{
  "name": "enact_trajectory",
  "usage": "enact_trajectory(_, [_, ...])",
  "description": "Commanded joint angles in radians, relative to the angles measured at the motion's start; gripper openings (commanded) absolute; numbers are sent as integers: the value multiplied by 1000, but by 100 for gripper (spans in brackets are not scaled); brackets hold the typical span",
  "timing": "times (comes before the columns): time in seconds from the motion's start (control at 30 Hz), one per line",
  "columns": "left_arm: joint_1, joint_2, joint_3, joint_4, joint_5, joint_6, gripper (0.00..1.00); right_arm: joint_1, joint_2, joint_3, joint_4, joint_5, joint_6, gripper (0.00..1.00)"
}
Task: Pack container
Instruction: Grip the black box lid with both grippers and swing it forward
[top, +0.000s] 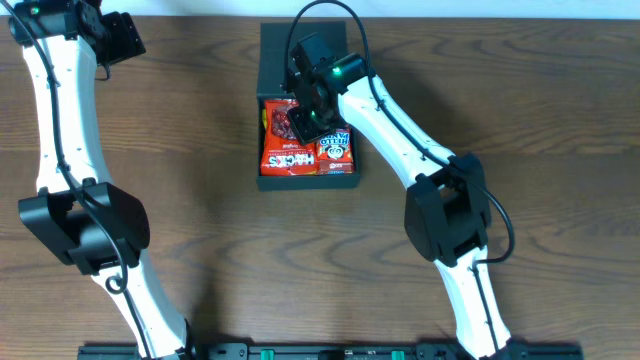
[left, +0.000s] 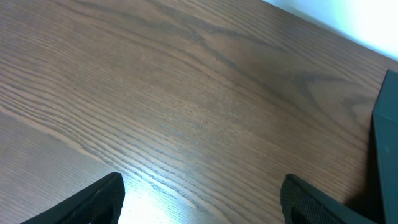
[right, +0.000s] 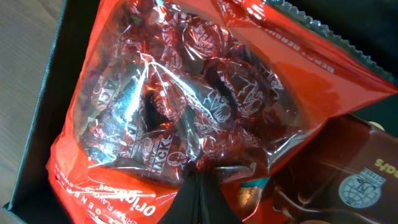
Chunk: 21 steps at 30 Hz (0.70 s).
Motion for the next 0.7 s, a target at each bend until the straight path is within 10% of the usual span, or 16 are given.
enact_trajectory(0.0, [3,15,-11,-3,8,14,81,-10,28,-12,-4,96,-17,1])
enact_trajectory(0.37, [-25,15,-11,-2,37,15,78,-64,-95,223,12,-53,-22,1])
enact_trajectory(0.67, [-72,150,-11,14,340,51,75,-305,-64,171,53,-48,95,1])
